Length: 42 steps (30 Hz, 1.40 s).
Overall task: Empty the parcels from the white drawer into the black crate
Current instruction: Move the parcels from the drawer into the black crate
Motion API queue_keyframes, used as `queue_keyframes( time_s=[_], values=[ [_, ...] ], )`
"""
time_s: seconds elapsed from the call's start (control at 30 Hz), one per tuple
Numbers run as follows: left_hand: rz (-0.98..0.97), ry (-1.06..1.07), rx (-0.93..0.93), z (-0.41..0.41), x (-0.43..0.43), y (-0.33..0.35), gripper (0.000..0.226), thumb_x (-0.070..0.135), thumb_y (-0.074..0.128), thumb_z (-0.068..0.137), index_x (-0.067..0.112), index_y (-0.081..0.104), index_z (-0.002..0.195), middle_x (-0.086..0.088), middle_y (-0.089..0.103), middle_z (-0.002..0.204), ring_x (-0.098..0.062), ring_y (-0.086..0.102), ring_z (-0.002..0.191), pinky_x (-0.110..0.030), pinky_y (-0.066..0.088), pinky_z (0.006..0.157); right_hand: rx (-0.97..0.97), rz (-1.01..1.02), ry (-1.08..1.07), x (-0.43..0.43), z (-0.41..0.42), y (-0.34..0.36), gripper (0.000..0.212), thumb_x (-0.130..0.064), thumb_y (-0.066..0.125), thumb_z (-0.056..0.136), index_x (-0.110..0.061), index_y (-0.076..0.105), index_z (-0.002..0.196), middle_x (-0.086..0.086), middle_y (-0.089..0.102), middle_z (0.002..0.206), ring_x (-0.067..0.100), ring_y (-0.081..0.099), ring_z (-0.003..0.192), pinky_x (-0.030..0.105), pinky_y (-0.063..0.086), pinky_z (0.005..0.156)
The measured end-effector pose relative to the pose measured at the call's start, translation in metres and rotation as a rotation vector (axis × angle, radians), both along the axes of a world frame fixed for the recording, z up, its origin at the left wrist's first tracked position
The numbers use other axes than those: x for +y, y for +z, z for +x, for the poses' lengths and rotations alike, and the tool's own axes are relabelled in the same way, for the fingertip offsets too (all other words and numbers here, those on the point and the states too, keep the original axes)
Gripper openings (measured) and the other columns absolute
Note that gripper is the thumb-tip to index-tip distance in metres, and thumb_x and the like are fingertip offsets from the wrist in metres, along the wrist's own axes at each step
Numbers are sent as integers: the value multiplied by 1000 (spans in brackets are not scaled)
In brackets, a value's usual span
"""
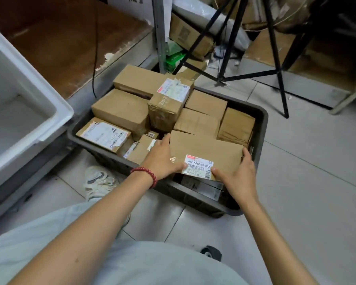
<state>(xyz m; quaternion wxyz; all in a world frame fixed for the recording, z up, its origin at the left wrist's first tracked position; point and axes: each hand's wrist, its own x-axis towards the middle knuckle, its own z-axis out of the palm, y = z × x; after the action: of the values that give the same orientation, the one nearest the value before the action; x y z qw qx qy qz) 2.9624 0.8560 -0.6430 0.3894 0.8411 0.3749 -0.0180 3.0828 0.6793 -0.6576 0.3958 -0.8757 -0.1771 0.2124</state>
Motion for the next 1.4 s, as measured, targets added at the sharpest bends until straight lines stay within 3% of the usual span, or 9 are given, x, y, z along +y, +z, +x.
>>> queue_keyframes(
  time_s=[0.1,0.37,0.57,0.67,0.8,0.97,1.1,1.27,1.4],
  values=[
    [-46,15,-41,-3,-16,-9,90,29,84,68,22,31,141,1,56,127,-18,54,115,-23,42,93,-77,-47,-7,-2,3,-1,110,-31,83,73,-20,9,154,12,28,147,27,29,136,37,25,112],
    [-67,-26,2,-2,-13,-23,93,32,84,67,24,31,142,-1,57,128,-20,55,115,-37,47,98,-209,-312,59,-13,11,-5,102,-58,74,72,-33,16,153,8,40,132,24,35,125,37,23,95],
    [-39,-87,99,16,9,-26,104,40,84,67,15,25,149,-5,51,139,-23,49,126,-40,42,105,-395,-546,167,-31,20,-10,88,-72,61,73,-34,29,146,2,40,133,22,31,122,40,19,98],
    [49,-208,133,22,11,-30,78,41,81,70,16,47,135,-6,55,133,-23,51,120,-38,44,101,-458,-571,201,-32,20,-16,77,-74,60,72,-35,45,136,2,31,139,22,21,127,42,8,103],
    [328,-367,291,26,9,-35,81,58,66,77,13,40,139,-6,42,142,-24,35,132,-39,33,108,-535,-604,261,-33,20,-28,74,-75,61,71,-31,55,130,4,30,149,25,11,136,48,-13,108],
    [154,-399,240,19,14,-50,82,59,56,84,13,26,145,-6,33,151,-21,26,141,-44,23,115,-569,-653,379,-17,17,-31,77,-76,51,77,-24,52,134,4,40,148,23,15,148,46,-35,104],
    [230,-453,404,15,12,-50,89,65,41,88,18,2,152,2,6,161,-16,-3,148,-56,6,115,-557,-557,454,5,10,-36,82,-75,55,74,-22,49,137,5,48,141,24,33,141,45,-22,114],
    [238,-463,426,14,16,-46,82,66,36,90,24,3,152,7,6,160,-12,-5,147,-61,7,114,-203,-506,531,17,16,-43,92,-71,61,75,-32,22,150,1,38,146,22,33,136,41,26,112],
    [334,-491,425,15,23,-45,73,62,28,93,26,6,152,6,17,156,-14,8,144,-62,22,110,-175,-533,551,17,23,-44,96,-72,64,72,-39,19,150,2,37,142,23,30,135,41,26,110]
  ],
)
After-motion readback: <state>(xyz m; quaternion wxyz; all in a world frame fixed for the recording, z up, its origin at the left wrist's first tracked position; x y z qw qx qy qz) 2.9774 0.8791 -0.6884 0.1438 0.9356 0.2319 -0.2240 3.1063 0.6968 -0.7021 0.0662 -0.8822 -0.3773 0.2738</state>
